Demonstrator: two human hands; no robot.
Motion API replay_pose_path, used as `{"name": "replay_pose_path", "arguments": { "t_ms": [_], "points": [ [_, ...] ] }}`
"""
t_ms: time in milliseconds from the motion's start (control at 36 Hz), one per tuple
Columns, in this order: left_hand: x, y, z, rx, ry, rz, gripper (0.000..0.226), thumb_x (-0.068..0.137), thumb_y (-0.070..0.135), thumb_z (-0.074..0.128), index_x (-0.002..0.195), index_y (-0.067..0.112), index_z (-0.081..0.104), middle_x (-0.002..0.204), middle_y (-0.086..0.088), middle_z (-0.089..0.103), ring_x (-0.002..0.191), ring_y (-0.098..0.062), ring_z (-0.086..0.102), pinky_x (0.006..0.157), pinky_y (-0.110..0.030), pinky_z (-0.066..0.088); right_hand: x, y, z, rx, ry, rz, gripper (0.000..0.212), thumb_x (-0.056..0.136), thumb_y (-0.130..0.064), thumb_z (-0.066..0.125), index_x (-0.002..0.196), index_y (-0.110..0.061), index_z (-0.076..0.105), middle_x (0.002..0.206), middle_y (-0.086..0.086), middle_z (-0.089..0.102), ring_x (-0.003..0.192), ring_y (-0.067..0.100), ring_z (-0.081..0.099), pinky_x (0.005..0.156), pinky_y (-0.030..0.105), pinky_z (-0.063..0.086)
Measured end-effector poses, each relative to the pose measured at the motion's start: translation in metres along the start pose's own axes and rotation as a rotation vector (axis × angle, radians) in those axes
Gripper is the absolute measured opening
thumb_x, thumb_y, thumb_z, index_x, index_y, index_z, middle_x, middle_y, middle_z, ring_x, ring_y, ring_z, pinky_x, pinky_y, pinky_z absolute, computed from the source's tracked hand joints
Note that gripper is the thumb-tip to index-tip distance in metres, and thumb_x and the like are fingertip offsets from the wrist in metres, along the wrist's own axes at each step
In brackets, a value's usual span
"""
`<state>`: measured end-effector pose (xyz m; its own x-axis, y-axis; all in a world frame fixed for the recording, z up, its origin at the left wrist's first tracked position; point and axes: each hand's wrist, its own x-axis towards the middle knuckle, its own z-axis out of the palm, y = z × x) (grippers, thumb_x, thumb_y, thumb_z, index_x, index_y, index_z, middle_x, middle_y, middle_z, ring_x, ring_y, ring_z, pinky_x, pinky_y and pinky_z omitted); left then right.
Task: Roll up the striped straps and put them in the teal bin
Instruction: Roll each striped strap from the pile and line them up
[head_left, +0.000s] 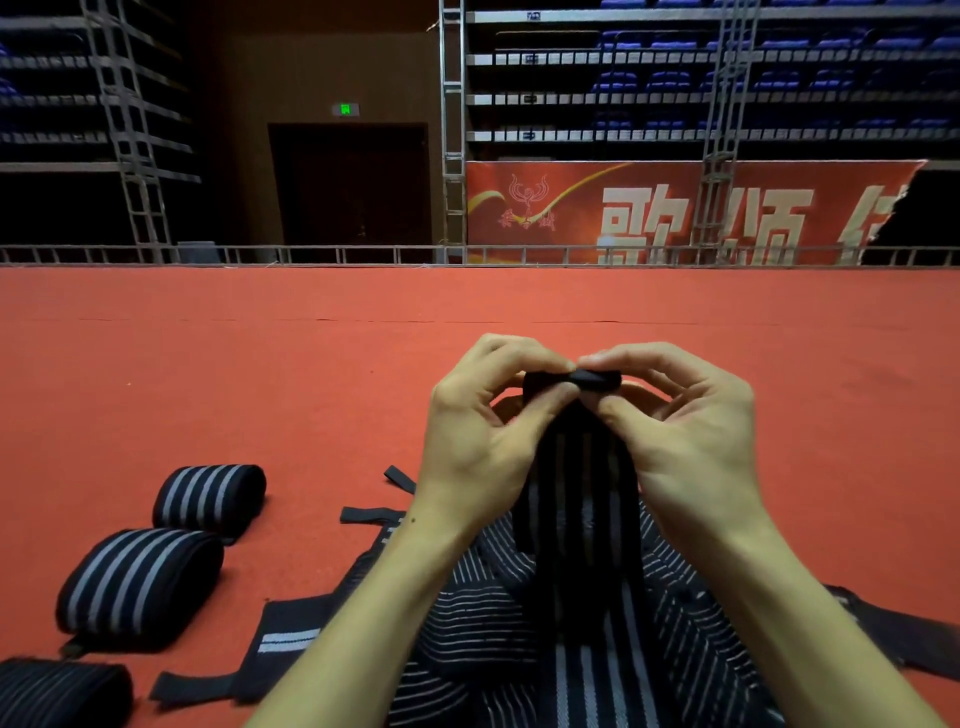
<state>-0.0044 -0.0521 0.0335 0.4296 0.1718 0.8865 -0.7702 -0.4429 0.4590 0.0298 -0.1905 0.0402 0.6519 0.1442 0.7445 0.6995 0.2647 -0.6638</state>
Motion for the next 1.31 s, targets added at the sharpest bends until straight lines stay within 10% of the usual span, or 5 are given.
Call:
{"name": "replay_pose_path", "arguments": {
  "t_ms": [167, 611, 917, 1306],
  "points": [
    [-0.004, 0.006, 0.005, -0.18, -0.064, -0.208, 0.011, 0.08, 0.03, 0.071, 0.09, 0.025, 0.071, 0.098, -0.008, 0.069, 0.092, -0.021, 0.067, 0.084, -0.04, 0.056, 0.0, 0.003, -0.002, 0.054, 0.062, -0.031, 0.027, 0.079, 0.015, 0.071, 0.081, -0.012, 0.071, 0.081, 0.0, 0.074, 0.077, 0.015, 0.071, 0.075, 0.029, 0.058],
    [-0.001, 0.003, 0.005, -0.156, 0.042, -0.115, 0.02, 0.077, -0.001, 0.072, 0.088, 0.017, 0.069, 0.091, -0.006, 0.069, 0.089, -0.008, 0.067, 0.081, -0.019, 0.05, -0.001, -0.001, 0.002, 0.133, -0.002, 0.142, 0.012, 0.076, -0.028, 0.077, 0.088, -0.031, 0.076, 0.091, 0.001, 0.075, 0.078, 0.019, 0.071, 0.073, 0.039, 0.058],
    [-0.001, 0.01, 0.003, -0.209, -0.019, -0.219, 0.023, 0.077, 0.001, 0.071, 0.088, 0.021, 0.067, 0.085, 0.013, 0.07, 0.081, -0.003, 0.066, 0.075, -0.017, 0.051, -0.003, 0.0, 0.006, 0.012, 0.029, 0.013, 0.025, 0.086, 0.001, 0.07, 0.093, -0.022, 0.069, 0.086, -0.011, 0.073, 0.071, 0.004, 0.068, 0.066, 0.019, 0.054],
    [0.004, 0.011, -0.006, -0.154, -0.125, -0.278, 0.014, 0.083, 0.015, 0.069, 0.093, 0.024, 0.067, 0.095, 0.001, 0.072, 0.085, -0.013, 0.068, 0.075, -0.028, 0.056, -0.004, 0.008, 0.003, 0.106, 0.025, -0.009, 0.027, 0.08, 0.0, 0.076, 0.091, -0.024, 0.07, 0.09, -0.001, 0.074, 0.083, 0.022, 0.072, 0.075, 0.035, 0.058]
  ]
}}
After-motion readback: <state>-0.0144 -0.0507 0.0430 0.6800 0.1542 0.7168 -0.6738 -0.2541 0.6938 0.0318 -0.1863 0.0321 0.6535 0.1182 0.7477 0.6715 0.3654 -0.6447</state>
